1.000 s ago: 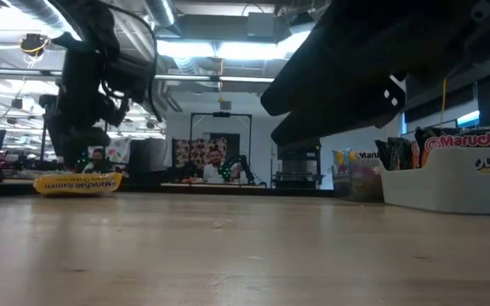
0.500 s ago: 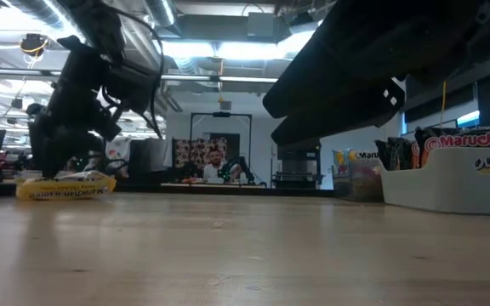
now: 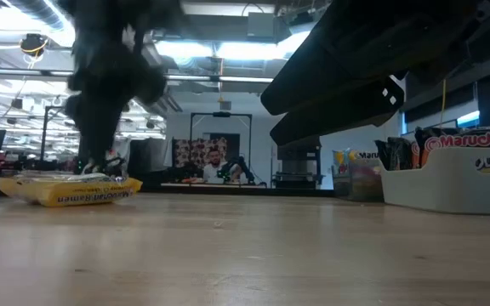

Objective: Sort Maruchan noodles
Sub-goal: Put the yellow noodle pack into the green bin

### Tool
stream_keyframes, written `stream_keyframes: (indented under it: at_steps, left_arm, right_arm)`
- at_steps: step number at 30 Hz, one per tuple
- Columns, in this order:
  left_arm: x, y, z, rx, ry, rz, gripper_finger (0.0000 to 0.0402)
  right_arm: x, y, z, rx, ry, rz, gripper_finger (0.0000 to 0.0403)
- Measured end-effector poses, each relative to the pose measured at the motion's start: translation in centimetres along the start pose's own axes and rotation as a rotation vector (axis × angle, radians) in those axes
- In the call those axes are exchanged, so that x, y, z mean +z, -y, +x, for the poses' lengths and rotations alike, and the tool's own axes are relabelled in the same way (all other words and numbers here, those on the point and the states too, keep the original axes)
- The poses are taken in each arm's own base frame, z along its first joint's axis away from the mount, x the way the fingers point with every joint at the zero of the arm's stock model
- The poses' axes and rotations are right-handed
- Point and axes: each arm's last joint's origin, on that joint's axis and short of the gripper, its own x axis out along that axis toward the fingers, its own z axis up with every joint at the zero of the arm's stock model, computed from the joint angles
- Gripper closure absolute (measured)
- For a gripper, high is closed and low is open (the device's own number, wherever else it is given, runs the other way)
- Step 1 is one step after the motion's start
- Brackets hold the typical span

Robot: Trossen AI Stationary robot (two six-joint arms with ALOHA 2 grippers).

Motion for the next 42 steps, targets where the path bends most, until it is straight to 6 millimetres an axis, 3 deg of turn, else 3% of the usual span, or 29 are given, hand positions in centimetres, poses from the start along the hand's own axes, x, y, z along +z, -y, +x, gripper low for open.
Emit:
stream_keyframes:
  at_steps: [3, 6, 12, 19, 24, 30, 34, 42]
  left_arm:
    - [0.1, 2.0, -1.3, -0.061, 0.069, 0.096, 0.0179]
    - [-0.1, 2.8, -2.9, -0.002, 0.103, 0.142, 0.0179]
    - [-1.2, 1.4, -4.4, 0.338, 0.13, 0.196, 0.0179]
    - [-1.3, -2.5, -1.8, 0.602, 0.128, 0.165, 0.0179]
    - [-0.8, -5.0, 1.4, 0.591, 0.172, 0.063, 0.0179]
    - [-2.2, -6.9, 2.7, 0.551, -0.012, -0.052, 0.0179]
    - [-3.6, -5.9, 2.6, 0.504, -0.092, -0.112, 0.0179]
    - [-5.6, -0.9, 2.5, 0.237, -0.119, -0.13, 0.0179]
  right_arm:
    - [0.0, 0.0, 0.0, -0.001, 0.002, 0.001, 0.0166]
    - [0.0, 0.0, 0.0, 0.0, 0.004, 0.002, 0.0166]
    - [0.2, -0.1, 0.0, 0.011, 0.013, 0.011, 0.0166]
    - [0.2, -0.2, 0.0, 0.016, 0.021, 0.016, 0.0166]
    - [0.3, -0.2, 0.0, 0.012, 0.028, 0.018, 0.0166]
    - [0.1, -0.4, -0.1, 0.019, 0.02, 0.038, 0.0166]
    - [0.1, -0.3, -0.1, 0.015, 0.021, 0.035, 0.0166]
    - [0.3, -0.1, 0.0, 0.005, 0.027, 0.04, 0.0166]
